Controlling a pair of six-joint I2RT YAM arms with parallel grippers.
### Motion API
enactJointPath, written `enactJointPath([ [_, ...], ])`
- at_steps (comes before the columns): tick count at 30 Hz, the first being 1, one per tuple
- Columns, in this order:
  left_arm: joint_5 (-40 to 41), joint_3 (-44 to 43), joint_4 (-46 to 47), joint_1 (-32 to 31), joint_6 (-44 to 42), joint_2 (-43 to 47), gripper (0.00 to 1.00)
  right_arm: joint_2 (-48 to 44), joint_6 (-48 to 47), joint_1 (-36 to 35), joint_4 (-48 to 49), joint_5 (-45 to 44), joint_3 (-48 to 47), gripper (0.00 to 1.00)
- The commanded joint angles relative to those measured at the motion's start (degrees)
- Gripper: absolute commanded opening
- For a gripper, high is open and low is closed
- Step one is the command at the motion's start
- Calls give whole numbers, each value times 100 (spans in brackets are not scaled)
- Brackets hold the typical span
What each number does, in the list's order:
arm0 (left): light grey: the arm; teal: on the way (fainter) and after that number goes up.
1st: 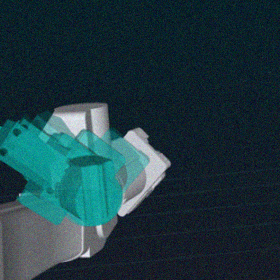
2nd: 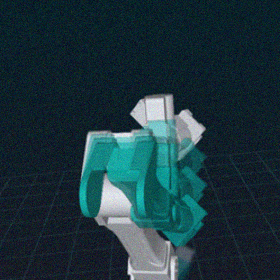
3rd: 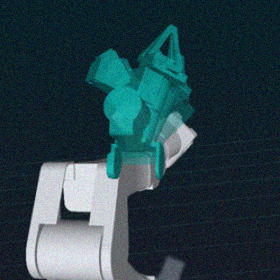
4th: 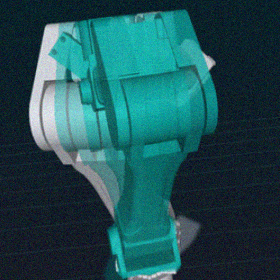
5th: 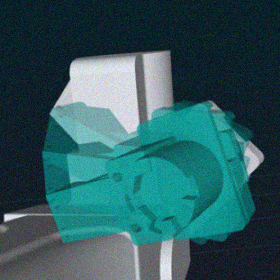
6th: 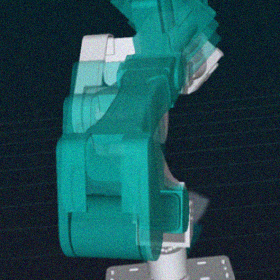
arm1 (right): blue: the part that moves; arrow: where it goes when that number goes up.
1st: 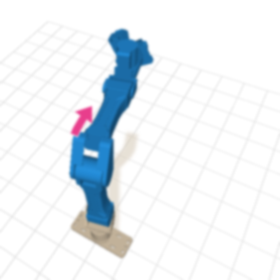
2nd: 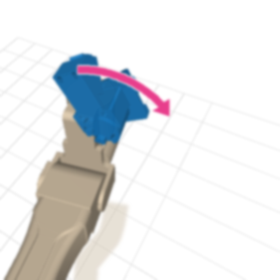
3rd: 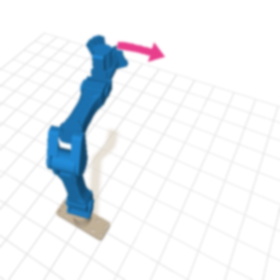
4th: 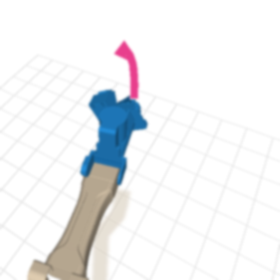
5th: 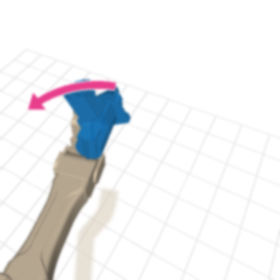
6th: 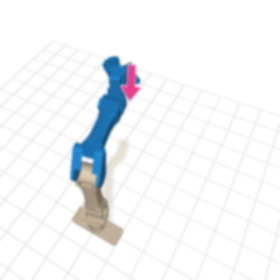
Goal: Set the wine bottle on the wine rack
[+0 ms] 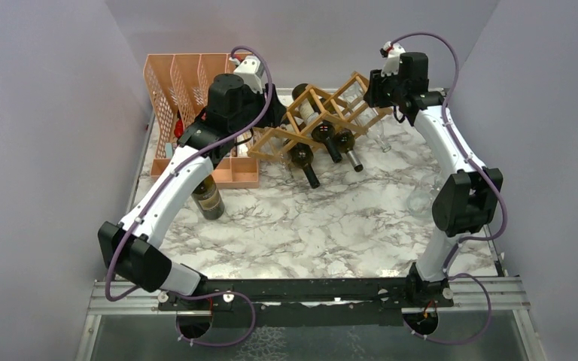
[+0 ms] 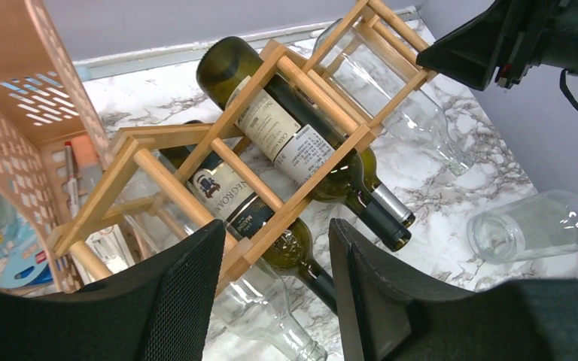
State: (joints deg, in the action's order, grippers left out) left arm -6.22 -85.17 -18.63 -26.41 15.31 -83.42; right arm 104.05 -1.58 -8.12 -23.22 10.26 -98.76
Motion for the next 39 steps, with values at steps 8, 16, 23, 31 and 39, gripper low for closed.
enactJointPath([
  [8,492,468,-373,14,-85,1013,60,41,-102,38,-640,-488,-139,10],
  [16,1040,950,-695,13,-134,1549,62,-265,-2,37,-946,-1471,283,3],
  [23,1442,926,-922,13,-279,1650,64,-432,14,34,-1116,-1902,335,3],
  [31,2052,799,-1342,22,-601,1706,70,-804,66,36,-974,-1289,314,38],
  [39,2343,841,-1297,31,-913,2185,77,-1693,598,31,-735,-289,487,57],
])
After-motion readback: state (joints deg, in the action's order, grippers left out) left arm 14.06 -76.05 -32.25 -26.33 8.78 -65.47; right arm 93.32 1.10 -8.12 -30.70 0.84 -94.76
